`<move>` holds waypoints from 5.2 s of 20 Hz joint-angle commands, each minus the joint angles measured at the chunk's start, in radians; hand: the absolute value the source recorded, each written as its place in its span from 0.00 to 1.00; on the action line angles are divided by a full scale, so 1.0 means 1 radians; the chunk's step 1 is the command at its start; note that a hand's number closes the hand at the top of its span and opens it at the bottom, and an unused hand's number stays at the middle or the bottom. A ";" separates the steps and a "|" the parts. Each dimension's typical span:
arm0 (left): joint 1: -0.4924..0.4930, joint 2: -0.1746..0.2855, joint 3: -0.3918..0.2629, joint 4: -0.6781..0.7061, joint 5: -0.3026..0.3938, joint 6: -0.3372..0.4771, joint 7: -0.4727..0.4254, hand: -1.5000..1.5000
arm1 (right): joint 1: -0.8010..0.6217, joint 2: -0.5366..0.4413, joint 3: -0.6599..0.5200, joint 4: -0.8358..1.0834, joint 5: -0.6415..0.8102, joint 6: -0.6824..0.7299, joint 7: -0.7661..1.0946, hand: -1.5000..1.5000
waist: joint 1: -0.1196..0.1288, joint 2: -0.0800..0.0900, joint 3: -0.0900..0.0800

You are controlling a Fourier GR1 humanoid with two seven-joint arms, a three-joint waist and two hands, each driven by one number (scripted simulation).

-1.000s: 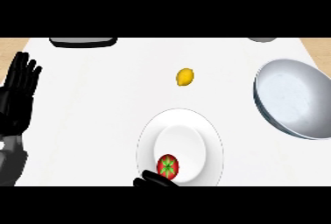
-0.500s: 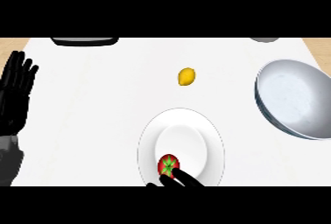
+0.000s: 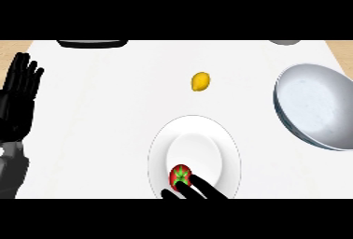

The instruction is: Pick the tomato from the plate and place it in the bowl

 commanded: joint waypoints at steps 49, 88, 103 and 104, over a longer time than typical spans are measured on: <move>-0.056 -0.100 0.128 -0.018 -0.133 -0.118 0.105 0.50 | 0.059 0.230 -0.073 0.846 0.579 -0.276 -0.661 0.00 | 0.002 0.002 0.002; 0.059 -0.135 0.202 -0.039 -0.130 -0.139 0.021 0.50 | 0.269 -0.788 -1.349 1.448 0.241 -0.583 -1.322 1.00 | -0.058 0.006 0.011; 0.018 -0.136 0.155 -0.055 -0.140 -0.165 0.049 0.50 | 0.119 -1.052 -1.507 1.748 -0.065 -0.172 -1.710 1.00 | 0.017 -0.001 0.003; -0.042 -0.144 0.155 -0.003 -0.150 -0.142 0.047 0.50 | 0.088 -1.055 -1.487 1.745 -0.073 -0.159 -1.694 1.00 | 0.013 0.006 0.003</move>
